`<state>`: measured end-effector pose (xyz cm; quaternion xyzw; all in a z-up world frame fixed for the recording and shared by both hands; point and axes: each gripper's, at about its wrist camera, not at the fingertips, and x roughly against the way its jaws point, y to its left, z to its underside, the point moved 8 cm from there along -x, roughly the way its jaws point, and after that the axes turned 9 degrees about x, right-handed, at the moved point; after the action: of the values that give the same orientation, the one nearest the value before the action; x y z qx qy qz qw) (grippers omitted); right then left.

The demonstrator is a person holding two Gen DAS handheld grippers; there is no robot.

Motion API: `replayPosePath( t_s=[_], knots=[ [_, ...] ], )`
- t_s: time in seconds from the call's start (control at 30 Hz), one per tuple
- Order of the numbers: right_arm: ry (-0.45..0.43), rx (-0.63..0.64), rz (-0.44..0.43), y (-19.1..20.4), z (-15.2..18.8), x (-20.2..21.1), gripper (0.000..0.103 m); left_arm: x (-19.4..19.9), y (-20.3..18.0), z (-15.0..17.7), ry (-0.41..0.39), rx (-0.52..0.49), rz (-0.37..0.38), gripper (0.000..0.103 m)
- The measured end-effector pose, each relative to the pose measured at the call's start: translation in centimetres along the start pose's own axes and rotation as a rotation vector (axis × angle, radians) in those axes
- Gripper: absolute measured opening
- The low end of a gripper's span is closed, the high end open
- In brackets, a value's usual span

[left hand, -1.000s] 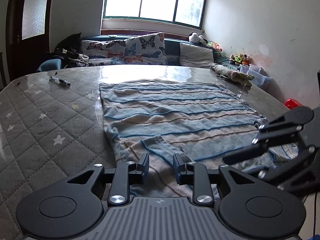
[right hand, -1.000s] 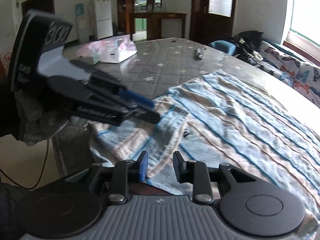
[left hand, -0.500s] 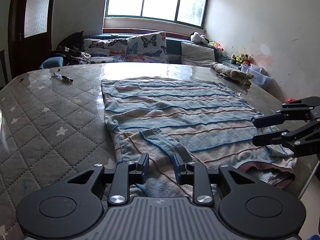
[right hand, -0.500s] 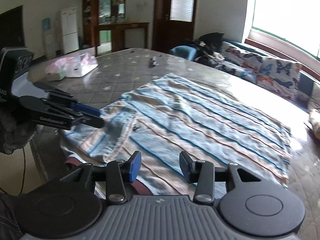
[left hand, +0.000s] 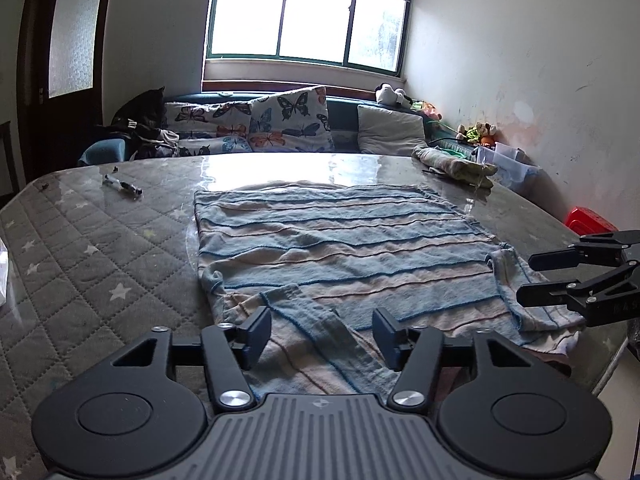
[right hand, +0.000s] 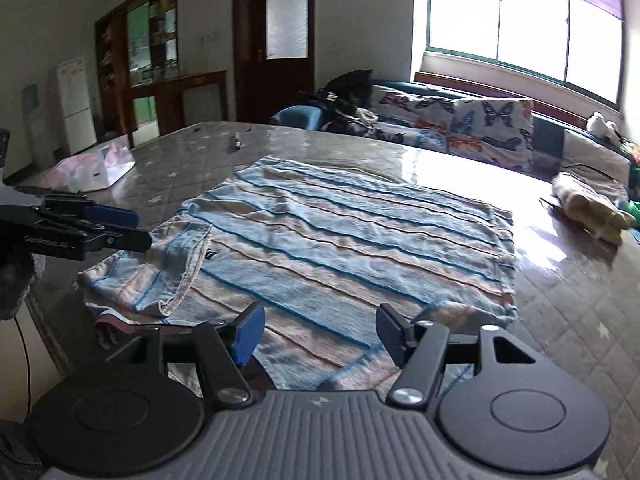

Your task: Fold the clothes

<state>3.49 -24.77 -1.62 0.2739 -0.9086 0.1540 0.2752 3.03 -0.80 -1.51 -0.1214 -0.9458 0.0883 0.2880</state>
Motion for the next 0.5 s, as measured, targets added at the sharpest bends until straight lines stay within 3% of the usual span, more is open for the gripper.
replayPosePath(
  t_s=[0.1,0.17,0.23,0.5],
  knots=[
    [-0.021,-0.021,0.023,-0.4,0.0,0.7,0.073,0.3,-0.3,-0.2,-0.017,-0.005,-0.005,0.076],
    [-0.035,-0.039,0.038,-0.6,0.0,1.2,0.076,0.5,-0.5,-0.3,-0.026,-0.007,-0.004,0.077],
    [-0.047,-0.052,0.057,-0.8,0.1,1.6,0.088,0.7,-0.7,-0.4,-0.034,-0.009,-0.003,0.082],
    [-0.077,-0.083,0.134,-1.3,0.3,3.1,0.102,1.8,-1.6,-0.6,-0.077,-0.031,-0.001,0.102]
  ],
)
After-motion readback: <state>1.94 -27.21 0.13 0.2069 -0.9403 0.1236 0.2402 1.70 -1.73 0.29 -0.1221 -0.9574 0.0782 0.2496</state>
